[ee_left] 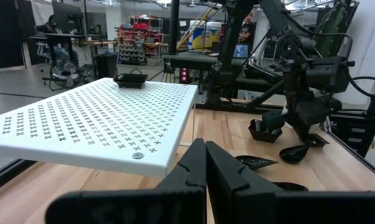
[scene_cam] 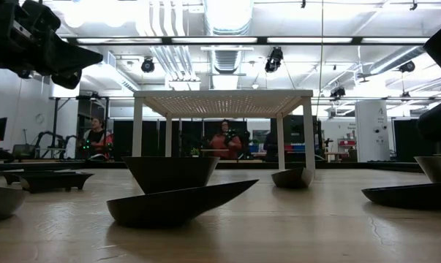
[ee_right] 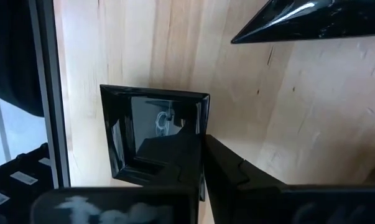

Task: Pick & Place Mini shaped plates
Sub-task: Stack the square plate on top of the square plate on the shelf

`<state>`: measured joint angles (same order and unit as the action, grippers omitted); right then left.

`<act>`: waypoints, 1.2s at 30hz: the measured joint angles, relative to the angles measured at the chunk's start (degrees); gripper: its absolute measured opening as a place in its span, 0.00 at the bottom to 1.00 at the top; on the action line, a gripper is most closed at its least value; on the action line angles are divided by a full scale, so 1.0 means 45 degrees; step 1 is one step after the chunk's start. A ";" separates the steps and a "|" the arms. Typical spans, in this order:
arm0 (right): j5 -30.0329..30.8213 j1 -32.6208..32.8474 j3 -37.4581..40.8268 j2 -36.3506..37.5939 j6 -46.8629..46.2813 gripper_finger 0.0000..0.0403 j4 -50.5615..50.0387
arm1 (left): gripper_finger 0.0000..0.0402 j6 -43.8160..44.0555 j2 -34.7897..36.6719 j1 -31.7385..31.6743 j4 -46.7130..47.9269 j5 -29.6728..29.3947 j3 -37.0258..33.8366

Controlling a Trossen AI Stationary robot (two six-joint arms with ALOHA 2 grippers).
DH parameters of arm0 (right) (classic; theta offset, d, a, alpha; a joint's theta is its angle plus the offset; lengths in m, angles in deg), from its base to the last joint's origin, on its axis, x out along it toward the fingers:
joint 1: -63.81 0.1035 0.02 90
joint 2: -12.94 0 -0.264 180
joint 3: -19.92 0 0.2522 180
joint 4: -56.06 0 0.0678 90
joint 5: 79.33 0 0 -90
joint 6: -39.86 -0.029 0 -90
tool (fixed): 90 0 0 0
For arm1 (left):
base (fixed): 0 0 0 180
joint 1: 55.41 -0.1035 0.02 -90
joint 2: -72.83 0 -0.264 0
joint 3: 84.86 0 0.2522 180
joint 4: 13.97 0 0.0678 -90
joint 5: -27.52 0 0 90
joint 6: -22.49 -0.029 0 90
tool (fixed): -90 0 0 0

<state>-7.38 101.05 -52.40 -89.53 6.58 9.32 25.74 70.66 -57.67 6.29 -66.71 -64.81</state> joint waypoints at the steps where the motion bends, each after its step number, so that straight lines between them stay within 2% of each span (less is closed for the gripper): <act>1: 0.0000 -0.0005 -0.0060 0.0000 0.0000 0.02 -0.0072 | 0.00 0.0000 0.0000 0.0003 -0.0002 -0.0008 0.0004; 20: 0.0165 -0.0461 -0.1841 0.0436 -0.0371 0.02 -0.1870 | 0.00 0.0000 -0.0005 0.0000 0.0001 -0.0039 0.0003; 28: 0.1927 -0.0766 -0.2347 0.1536 -0.0971 0.02 -0.3218 | 0.00 0.0002 -0.0005 0.0003 0.0001 -0.0029 0.0004; 36: 0.4297 -0.0904 -0.2318 0.3023 -0.3644 0.02 -0.3160 | 0.00 0.0000 0.0000 0.0000 -0.0004 0.0015 0.0004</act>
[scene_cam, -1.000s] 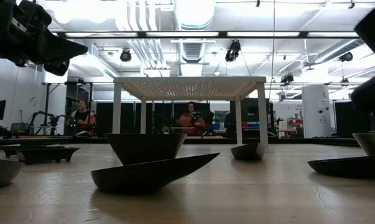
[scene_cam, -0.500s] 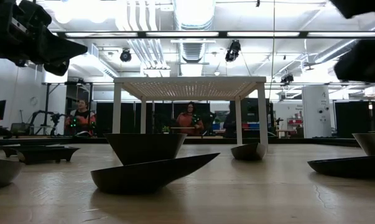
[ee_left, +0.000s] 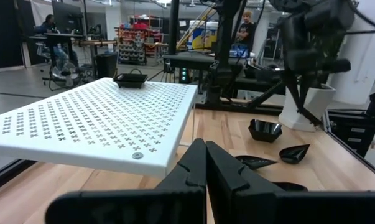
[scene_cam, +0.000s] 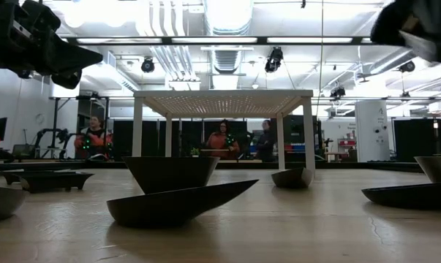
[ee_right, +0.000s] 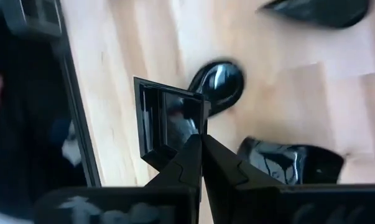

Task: Pick & Place Mini shaped plates
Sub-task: Stack the square plate on top of the square plate on the shelf

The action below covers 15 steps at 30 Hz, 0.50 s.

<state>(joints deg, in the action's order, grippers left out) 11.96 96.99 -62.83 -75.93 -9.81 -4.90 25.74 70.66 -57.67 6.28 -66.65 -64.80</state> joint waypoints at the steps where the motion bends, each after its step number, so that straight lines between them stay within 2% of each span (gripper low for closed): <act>1: 0.0356 -0.0006 0.0000 0.0190 -0.0234 0.02 0.0028 | 0.00 0.0000 0.0000 0.0003 0.0002 -0.0005 0.0000; 8: 0.2971 -0.0548 0.0000 0.1642 -0.1407 0.02 0.0398 | 0.00 0.0001 0.0000 0.0000 0.0005 -0.0010 0.0000; 15: 0.4922 -0.1756 0.0000 0.3398 -0.2204 0.02 0.1078 | 0.00 0.0004 -0.0001 0.0001 0.0001 -0.0063 0.0000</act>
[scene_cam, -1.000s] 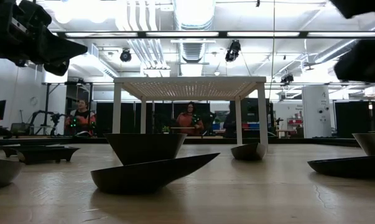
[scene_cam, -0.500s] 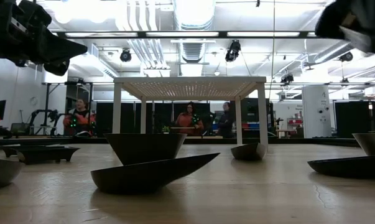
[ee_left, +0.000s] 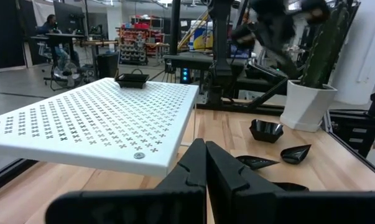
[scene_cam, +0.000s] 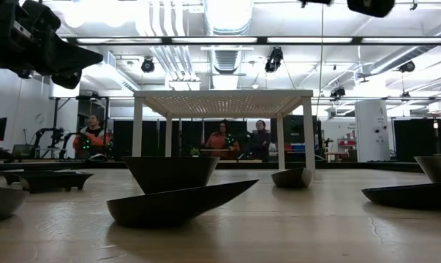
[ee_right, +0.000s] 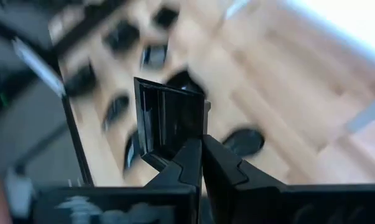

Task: Pick & Place Mini shaped plates
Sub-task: Stack the square plate on top of the square plate on the shelf

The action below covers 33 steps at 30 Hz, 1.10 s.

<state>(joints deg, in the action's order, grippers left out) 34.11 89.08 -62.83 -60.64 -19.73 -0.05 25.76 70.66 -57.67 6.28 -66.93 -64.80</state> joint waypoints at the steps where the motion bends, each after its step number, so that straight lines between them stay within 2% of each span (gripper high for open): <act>1: 0.0252 -0.0250 0.0000 0.0255 -0.0056 0.02 0.0040 | 0.00 0.0000 0.0001 -0.0001 0.0002 0.0000 0.0000; 5: 0.0740 -0.1499 0.0000 0.1173 -0.0112 0.02 0.0360 | 0.00 -0.0003 -0.0002 0.0001 0.0004 0.0005 0.0000; 11: -0.1111 -0.4508 0.0000 0.2040 -0.0119 0.02 0.0196 | 0.00 -0.0003 -0.0004 -0.0001 -0.0001 0.0010 0.0000; 18: -0.6116 -0.9114 0.0047 0.2142 0.0737 0.02 0.0249 | 0.00 0.0001 -0.0003 0.0003 0.0003 0.0015 0.0000; 24: -0.9965 -1.2445 0.0058 0.1465 0.1036 0.02 0.0968 | 0.00 0.0001 -0.0004 0.0003 0.0004 0.0019 0.0000; 28: -1.1173 -1.3392 0.0058 0.0574 0.1271 0.02 0.1830 | 0.00 -0.0002 -0.0003 0.0000 0.0003 0.0042 0.0000; 33: -1.2473 -1.3822 0.0063 -0.0572 0.1940 0.02 0.1933 | 0.00 0.0000 -0.0004 0.0004 0.0004 0.0058 0.0000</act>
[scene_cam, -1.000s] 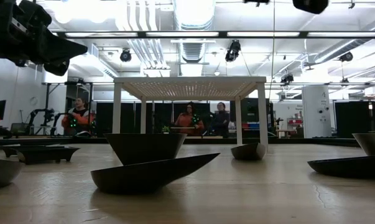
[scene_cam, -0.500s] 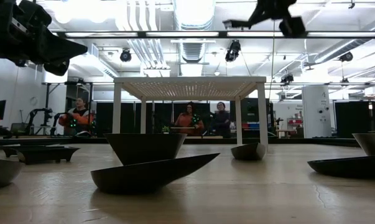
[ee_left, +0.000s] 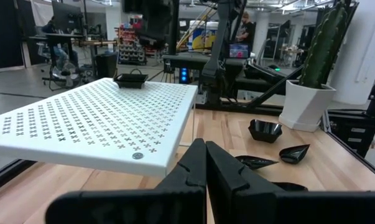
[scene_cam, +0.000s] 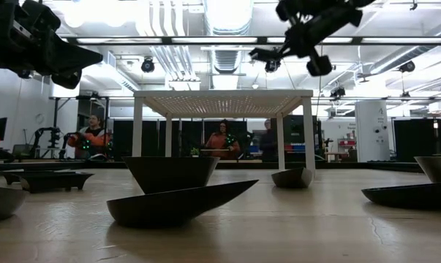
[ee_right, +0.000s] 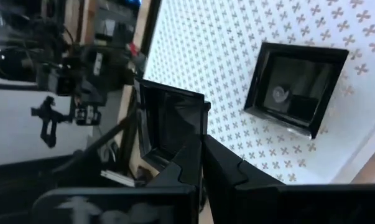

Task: Pick & Place Mini shaped plates
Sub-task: Stack the square plate on top of the square plate on the shelf

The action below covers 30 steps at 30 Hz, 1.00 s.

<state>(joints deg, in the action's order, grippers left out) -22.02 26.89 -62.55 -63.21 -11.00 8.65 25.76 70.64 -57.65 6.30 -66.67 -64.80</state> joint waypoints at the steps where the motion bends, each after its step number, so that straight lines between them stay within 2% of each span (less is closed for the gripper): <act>1: -0.0064 -0.0022 0.0000 -0.0186 0.0105 0.02 -0.0010 | 0.00 -0.0004 0.0002 -0.0003 0.0000 0.0000 0.0000; 9: 0.0074 -0.0433 0.0010 -0.0967 0.0019 0.02 -0.0047 | 0.00 0.0001 0.0000 -0.0004 0.0000 -0.0010 0.0000; 18: 0.0442 -0.1049 0.0010 -0.1099 0.0180 0.02 -0.0545 | 0.00 -0.0004 0.0000 -0.0005 0.0000 -0.0054 0.0000; 30: 0.0933 -0.1060 0.0029 -0.1235 0.0349 0.02 -0.0558 | 0.00 -0.0004 0.0003 -0.0005 0.0000 -0.0049 0.0000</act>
<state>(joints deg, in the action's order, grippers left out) -17.83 22.11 -62.41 -68.77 -9.43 6.14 25.74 70.65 -57.67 6.30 -66.89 -64.80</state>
